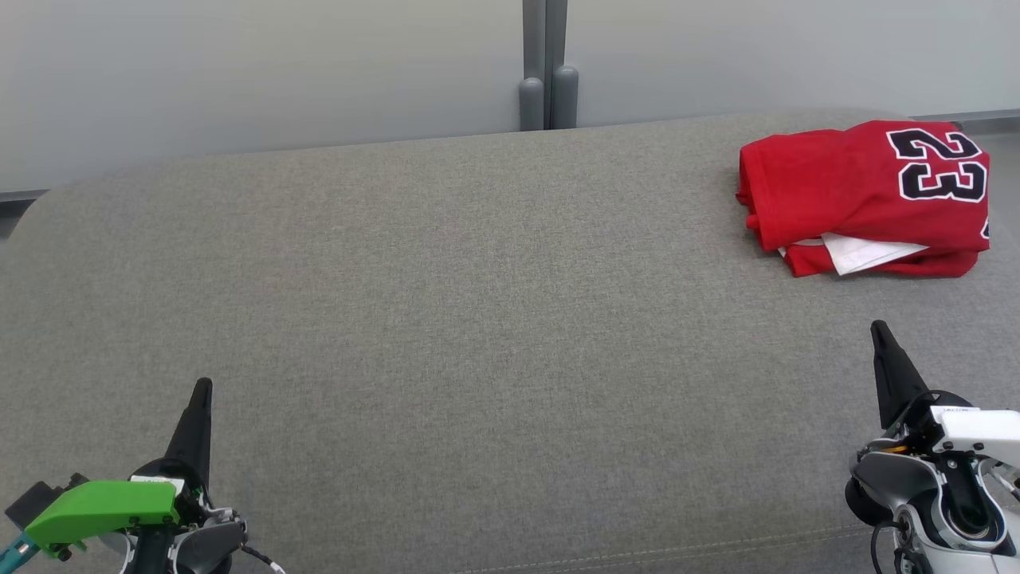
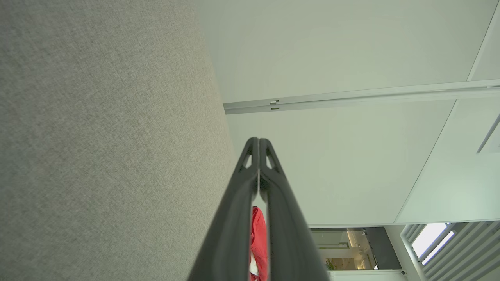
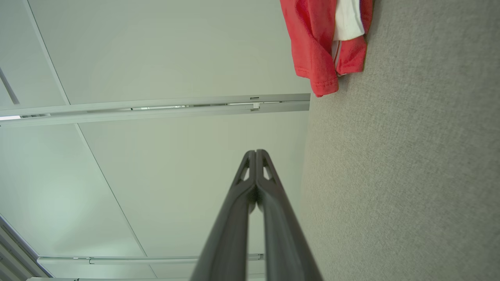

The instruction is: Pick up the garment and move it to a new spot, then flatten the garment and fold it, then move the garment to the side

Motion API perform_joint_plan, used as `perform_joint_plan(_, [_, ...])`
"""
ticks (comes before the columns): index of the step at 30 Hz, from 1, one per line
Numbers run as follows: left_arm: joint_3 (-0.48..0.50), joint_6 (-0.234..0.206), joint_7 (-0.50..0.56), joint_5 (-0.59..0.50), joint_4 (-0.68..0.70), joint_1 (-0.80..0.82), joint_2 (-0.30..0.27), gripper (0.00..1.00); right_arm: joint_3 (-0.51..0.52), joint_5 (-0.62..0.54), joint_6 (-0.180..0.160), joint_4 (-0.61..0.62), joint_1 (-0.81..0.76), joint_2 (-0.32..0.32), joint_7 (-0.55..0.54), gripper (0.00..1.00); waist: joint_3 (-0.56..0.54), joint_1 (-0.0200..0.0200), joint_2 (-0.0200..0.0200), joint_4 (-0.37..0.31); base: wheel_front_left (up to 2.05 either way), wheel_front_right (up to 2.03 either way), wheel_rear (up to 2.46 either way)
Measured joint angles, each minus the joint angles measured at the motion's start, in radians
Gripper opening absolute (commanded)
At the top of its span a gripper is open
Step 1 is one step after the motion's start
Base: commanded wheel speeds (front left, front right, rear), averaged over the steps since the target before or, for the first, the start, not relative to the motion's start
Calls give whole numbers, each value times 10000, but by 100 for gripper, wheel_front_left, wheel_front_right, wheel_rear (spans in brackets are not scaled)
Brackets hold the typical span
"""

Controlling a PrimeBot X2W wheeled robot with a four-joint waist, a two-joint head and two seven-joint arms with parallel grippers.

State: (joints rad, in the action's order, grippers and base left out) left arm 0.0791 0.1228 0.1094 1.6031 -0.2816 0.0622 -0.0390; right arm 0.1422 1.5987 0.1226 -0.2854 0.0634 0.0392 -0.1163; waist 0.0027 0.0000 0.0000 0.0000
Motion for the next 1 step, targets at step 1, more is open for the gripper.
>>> perform_joint_plan(1, [0, 0, 0, 0, 0, 0, 0, 0, 0, 0, 0, 0, 0, 0, 0, 0, 0, 0, 0, 0, 0, 0, 0])
